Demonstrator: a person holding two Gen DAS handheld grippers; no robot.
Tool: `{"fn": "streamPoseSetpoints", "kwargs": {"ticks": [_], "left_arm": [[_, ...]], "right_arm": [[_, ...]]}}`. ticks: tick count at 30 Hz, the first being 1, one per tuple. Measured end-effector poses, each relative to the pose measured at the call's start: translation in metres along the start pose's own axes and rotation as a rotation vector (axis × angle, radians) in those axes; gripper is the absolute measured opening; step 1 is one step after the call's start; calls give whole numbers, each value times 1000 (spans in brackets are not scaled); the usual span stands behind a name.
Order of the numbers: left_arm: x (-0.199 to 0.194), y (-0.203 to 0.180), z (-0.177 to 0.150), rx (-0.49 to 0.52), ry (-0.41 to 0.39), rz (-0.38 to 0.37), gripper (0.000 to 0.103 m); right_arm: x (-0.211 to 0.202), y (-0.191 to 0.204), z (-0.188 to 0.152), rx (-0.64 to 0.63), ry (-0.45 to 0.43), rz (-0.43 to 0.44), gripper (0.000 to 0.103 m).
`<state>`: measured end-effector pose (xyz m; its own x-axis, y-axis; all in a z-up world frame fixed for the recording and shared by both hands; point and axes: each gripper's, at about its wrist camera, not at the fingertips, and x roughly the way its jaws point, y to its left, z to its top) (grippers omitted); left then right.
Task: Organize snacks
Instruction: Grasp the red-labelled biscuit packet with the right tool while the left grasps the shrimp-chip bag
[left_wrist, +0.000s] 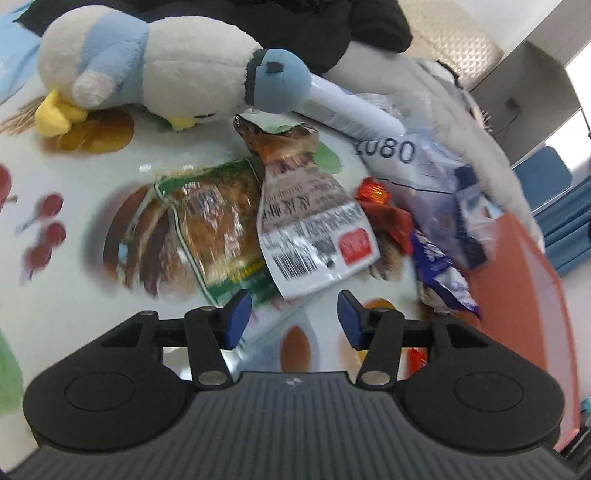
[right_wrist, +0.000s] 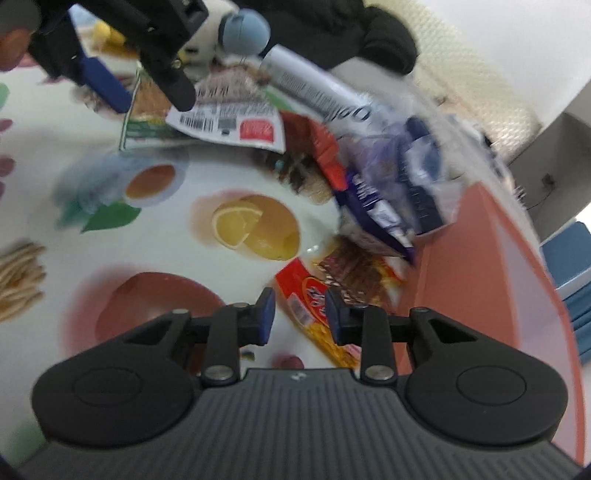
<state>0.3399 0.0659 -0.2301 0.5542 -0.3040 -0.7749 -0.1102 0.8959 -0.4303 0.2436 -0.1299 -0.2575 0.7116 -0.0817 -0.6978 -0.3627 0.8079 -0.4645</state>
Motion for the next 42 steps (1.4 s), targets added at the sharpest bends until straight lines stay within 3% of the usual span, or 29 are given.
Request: {"fn": "streamPoseSetpoints", "kwargs": {"ticks": [3, 9, 12, 15, 20, 23, 33, 42], "left_arm": [[13, 5, 11, -16, 14, 11, 58], [30, 4, 22, -50, 50, 40, 56], [42, -1, 21, -38, 94, 95, 52], [42, 1, 21, -79, 77, 68, 50], [44, 4, 18, -81, 47, 59, 10], [42, 0, 14, -28, 16, 58, 8], [2, -5, -23, 14, -69, -11, 3], [-68, -10, -87, -6, -96, -36, 2]], "right_arm": [[12, 5, 6, -42, 6, 3, 31], [27, 3, 17, -52, 15, 21, 14], [32, 0, 20, -53, 23, 38, 8], [36, -4, 22, -38, 36, 54, 4], [33, -5, 19, -19, 31, 51, 3], [31, -3, 14, 0, 10, 27, 3], [8, 9, -4, 17, -111, -59, 3], [-53, 10, -26, 52, -156, -40, 3]]}}
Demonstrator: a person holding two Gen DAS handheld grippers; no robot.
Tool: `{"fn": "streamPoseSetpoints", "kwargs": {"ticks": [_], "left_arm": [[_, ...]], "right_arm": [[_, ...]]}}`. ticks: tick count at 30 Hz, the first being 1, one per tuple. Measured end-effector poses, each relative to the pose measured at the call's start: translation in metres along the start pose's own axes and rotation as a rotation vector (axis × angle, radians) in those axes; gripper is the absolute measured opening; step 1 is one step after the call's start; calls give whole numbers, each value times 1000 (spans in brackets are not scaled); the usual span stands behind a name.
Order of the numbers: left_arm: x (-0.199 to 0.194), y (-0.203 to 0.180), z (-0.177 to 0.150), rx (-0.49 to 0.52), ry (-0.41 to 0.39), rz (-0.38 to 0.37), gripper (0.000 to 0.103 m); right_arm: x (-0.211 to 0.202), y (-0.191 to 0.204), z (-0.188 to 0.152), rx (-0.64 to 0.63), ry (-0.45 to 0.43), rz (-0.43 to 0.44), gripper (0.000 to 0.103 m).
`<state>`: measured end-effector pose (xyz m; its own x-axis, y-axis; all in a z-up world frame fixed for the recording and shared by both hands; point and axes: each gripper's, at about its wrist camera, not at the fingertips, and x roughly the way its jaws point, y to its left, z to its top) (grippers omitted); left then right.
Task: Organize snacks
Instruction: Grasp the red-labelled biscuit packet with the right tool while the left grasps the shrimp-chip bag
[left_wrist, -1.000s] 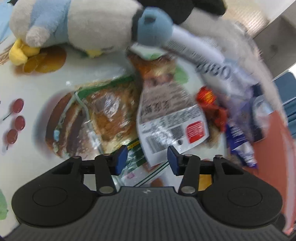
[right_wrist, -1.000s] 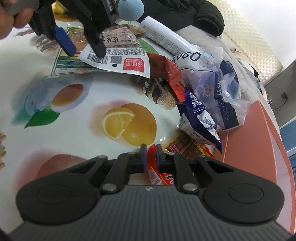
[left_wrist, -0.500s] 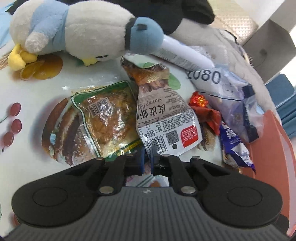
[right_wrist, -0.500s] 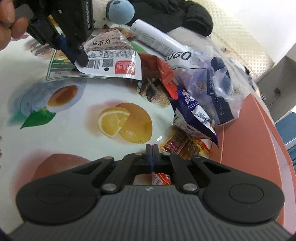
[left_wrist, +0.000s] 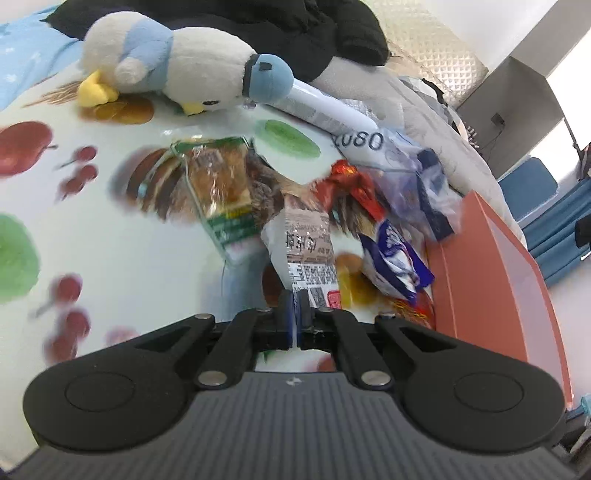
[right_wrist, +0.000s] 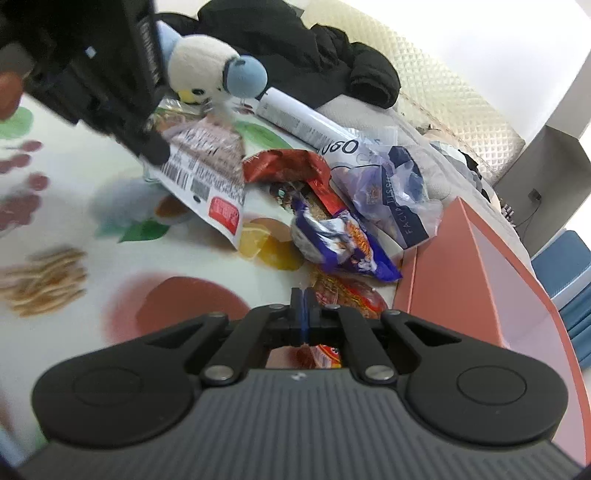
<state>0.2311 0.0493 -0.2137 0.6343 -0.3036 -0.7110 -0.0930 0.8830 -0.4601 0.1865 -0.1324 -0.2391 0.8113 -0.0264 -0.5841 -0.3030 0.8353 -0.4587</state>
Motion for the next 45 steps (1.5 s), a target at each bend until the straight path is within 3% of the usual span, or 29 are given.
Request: {"fn": "streamPoseSetpoints", "kwargs": {"ticks": [11, 21, 30, 33, 34, 35, 36, 37, 38, 41, 43, 45], "left_arm": [[-53, 6, -67, 27, 17, -9, 1], [-86, 20, -92, 7, 50, 11, 1], [-90, 32, -106, 23, 115, 85, 2], [-89, 29, -104, 37, 127, 83, 10], [-90, 28, -103, 40, 118, 89, 19], [-91, 26, -101, 40, 107, 100, 31], [-92, 24, -99, 44, 95, 111, 36], [-94, 22, -97, 50, 82, 112, 43], [-94, 19, -95, 58, 72, 109, 47], [-92, 9, -88, 95, 53, 108, 66], [-88, 0, -85, 127, 46, 103, 69], [-84, -9, -82, 156, 33, 103, 69]], "right_arm": [[-65, 19, -29, 68, -17, 55, 3], [-98, 19, -45, 44, 1, 131, 3], [-123, 18, -60, 87, 28, 217, 5], [-122, 14, -62, 119, 36, 240, 6], [-122, 12, -62, 136, 36, 250, 7], [-122, 11, -62, 147, 33, 254, 19], [-123, 9, -62, 153, 27, 262, 29], [-124, 6, -62, 169, 19, 272, 51], [-125, 2, -61, 196, 12, 279, 66], [-123, -11, -61, 296, -9, 310, 71], [-116, -17, -63, 345, -2, 283, 85], [-105, -23, -66, 395, 20, 249, 87]]}}
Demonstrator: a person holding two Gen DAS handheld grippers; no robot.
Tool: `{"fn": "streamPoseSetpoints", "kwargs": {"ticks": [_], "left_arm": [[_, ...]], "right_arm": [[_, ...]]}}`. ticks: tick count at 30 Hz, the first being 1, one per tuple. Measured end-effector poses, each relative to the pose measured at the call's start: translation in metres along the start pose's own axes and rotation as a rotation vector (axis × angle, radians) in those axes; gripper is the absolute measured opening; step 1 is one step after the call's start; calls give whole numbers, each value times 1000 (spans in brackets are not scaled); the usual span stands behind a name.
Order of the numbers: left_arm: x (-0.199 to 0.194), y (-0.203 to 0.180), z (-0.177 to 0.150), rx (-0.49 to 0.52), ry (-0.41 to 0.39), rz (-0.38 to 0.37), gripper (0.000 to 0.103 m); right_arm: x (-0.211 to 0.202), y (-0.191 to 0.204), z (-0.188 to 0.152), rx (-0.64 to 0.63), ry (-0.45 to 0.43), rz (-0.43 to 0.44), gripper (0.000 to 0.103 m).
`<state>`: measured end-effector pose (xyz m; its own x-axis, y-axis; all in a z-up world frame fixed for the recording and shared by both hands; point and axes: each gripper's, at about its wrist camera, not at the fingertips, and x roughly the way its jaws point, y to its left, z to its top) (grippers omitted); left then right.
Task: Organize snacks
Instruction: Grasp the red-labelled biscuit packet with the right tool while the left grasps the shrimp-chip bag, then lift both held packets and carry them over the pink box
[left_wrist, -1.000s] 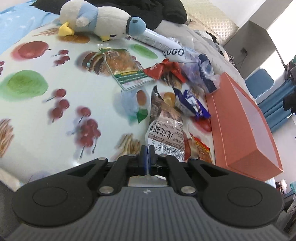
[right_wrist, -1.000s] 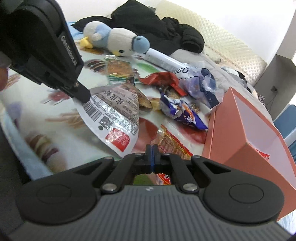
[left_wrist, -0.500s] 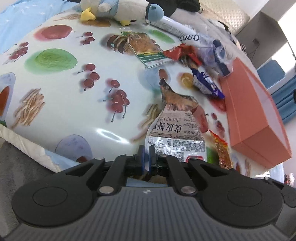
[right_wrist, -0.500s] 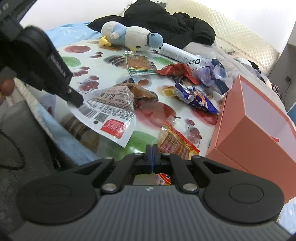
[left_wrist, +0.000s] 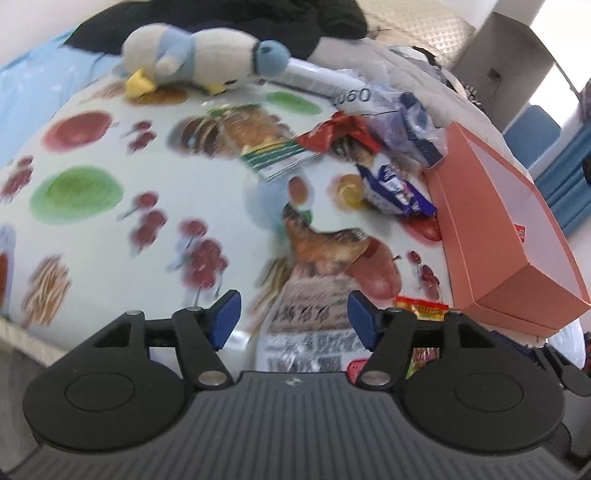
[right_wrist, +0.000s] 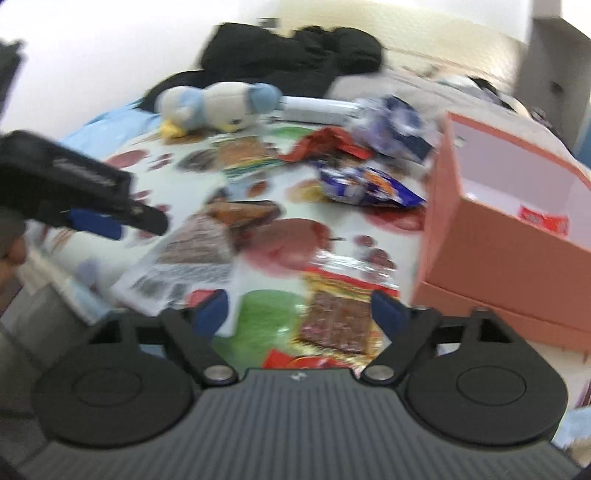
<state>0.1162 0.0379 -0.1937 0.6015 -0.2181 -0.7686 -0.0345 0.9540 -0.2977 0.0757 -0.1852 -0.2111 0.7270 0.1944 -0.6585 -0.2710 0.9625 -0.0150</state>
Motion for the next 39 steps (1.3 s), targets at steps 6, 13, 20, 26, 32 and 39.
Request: {"fn": "streamPoseSetpoints", "kwargs": {"ticks": [6, 13, 20, 26, 32, 39], "left_arm": [[18, -24, 13, 63, -9, -22, 70], [40, -37, 16, 130, 38, -2, 77], [63, -40, 15, 138, 92, 24, 77], [74, -45, 14, 141, 126, 64, 77], [80, -53, 9, 202, 141, 101, 69], [68, -52, 14, 115, 139, 72, 56]], "right_arm": [[36, -32, -6, 170, 104, -29, 87], [50, -35, -16, 168, 124, 2, 87], [54, -29, -18, 97, 120, -16, 89], [58, -30, -16, 81, 108, 2, 81], [57, -29, -13, 78, 98, -12, 62], [46, -36, -12, 110, 76, 12, 57]]}}
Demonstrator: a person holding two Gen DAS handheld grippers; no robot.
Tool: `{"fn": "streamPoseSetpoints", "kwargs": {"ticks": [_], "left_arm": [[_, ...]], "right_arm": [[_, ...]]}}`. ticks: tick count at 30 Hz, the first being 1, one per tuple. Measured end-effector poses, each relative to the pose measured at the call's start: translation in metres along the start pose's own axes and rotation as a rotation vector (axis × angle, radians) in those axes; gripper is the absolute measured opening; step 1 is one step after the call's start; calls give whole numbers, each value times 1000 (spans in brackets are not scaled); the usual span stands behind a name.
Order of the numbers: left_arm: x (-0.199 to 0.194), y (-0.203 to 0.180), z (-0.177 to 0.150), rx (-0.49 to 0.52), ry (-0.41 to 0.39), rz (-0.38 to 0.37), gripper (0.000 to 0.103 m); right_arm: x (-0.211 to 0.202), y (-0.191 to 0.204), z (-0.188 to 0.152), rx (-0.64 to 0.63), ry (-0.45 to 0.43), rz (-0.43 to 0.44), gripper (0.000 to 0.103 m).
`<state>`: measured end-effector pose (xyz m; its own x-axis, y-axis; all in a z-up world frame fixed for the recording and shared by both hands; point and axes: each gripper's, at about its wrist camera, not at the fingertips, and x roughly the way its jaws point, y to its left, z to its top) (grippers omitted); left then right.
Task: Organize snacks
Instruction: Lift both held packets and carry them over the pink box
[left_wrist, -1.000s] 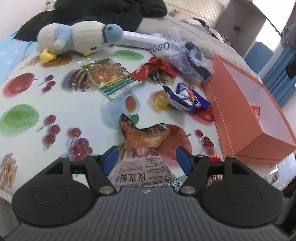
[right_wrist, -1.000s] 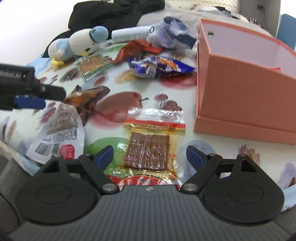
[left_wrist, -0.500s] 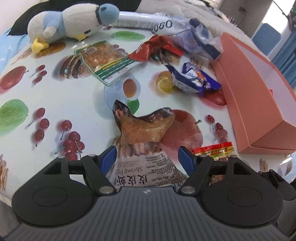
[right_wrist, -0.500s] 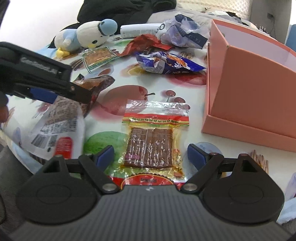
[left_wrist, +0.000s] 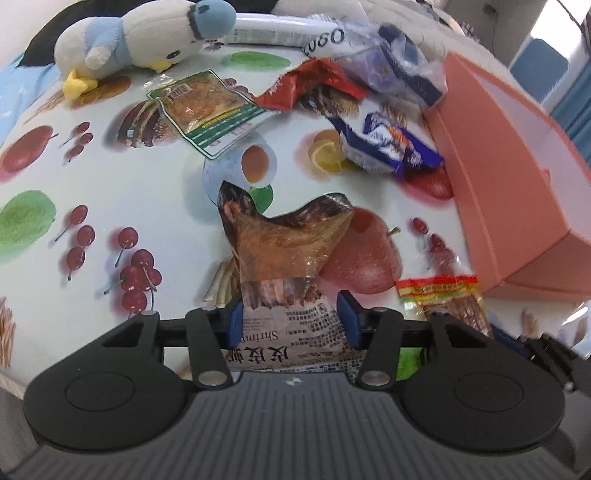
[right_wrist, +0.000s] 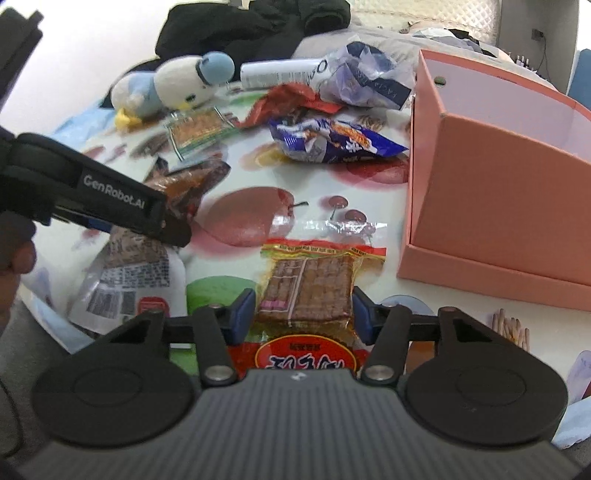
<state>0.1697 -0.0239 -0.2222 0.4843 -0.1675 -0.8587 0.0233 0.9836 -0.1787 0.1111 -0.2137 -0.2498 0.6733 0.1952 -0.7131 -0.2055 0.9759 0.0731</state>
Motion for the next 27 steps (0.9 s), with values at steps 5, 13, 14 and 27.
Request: {"fn": "streamPoseSetpoints", "kwargs": {"ticks": [5, 13, 14, 27], "left_arm": [[-20, -6, 1, 6, -31, -3, 55], [-50, -16, -1, 52, -64, 25, 54], [-55, -16, -2, 49, -68, 23, 54], [-116, -29, -8, 57, -145, -14, 54]], "right_arm": [[-10, -5, 1, 13, -11, -4, 57], [-31, -8, 10, 49, -42, 33, 57], [-35, -8, 11, 51, -47, 37, 57], [-105, -6, 38, 96, -163, 46, 57]]}}
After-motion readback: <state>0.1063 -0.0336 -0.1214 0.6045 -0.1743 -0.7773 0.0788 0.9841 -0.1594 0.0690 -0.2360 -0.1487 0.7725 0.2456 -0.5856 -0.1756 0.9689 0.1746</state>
